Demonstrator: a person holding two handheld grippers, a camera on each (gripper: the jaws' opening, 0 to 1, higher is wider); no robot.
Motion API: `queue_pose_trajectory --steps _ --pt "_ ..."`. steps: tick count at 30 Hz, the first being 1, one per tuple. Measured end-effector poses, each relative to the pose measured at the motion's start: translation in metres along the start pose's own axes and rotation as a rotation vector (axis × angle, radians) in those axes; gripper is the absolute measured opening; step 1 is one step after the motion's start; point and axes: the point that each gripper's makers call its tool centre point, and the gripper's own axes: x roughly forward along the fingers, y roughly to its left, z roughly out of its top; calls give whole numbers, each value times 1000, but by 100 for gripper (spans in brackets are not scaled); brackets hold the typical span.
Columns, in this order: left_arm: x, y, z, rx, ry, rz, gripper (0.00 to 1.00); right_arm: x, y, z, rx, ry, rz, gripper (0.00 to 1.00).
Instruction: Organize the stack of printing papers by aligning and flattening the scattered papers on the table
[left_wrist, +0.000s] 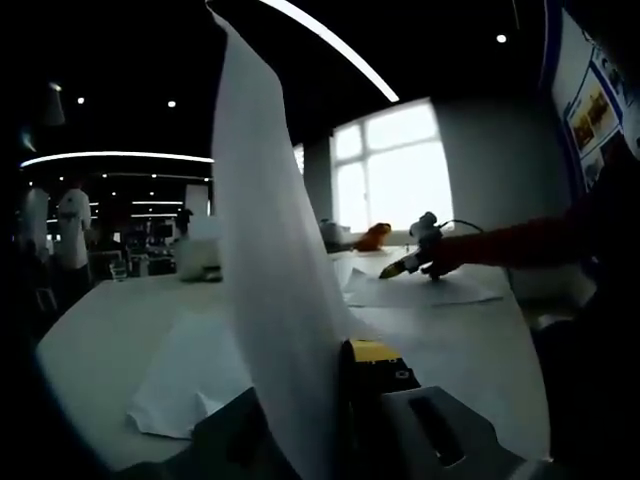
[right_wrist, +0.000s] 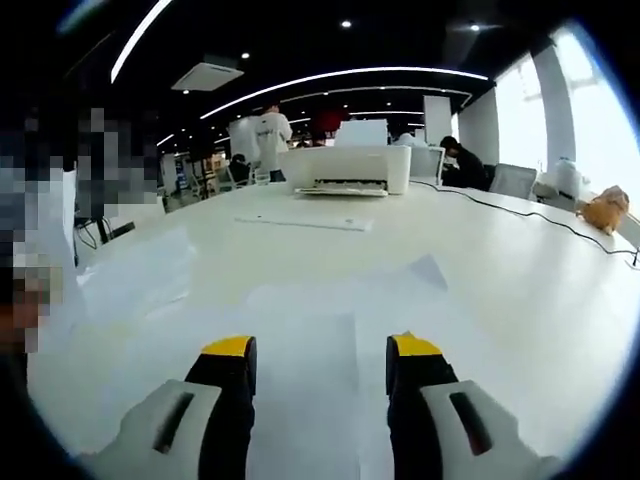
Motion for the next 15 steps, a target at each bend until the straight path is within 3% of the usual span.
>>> queue_pose_trajectory --steps 9,15 --pt "1 -2 0 3 3 -2 6 8 3 5 -82 4 24 50" --pt "1 -2 0 1 3 -2 6 15 -2 -3 -106 45 29 49"
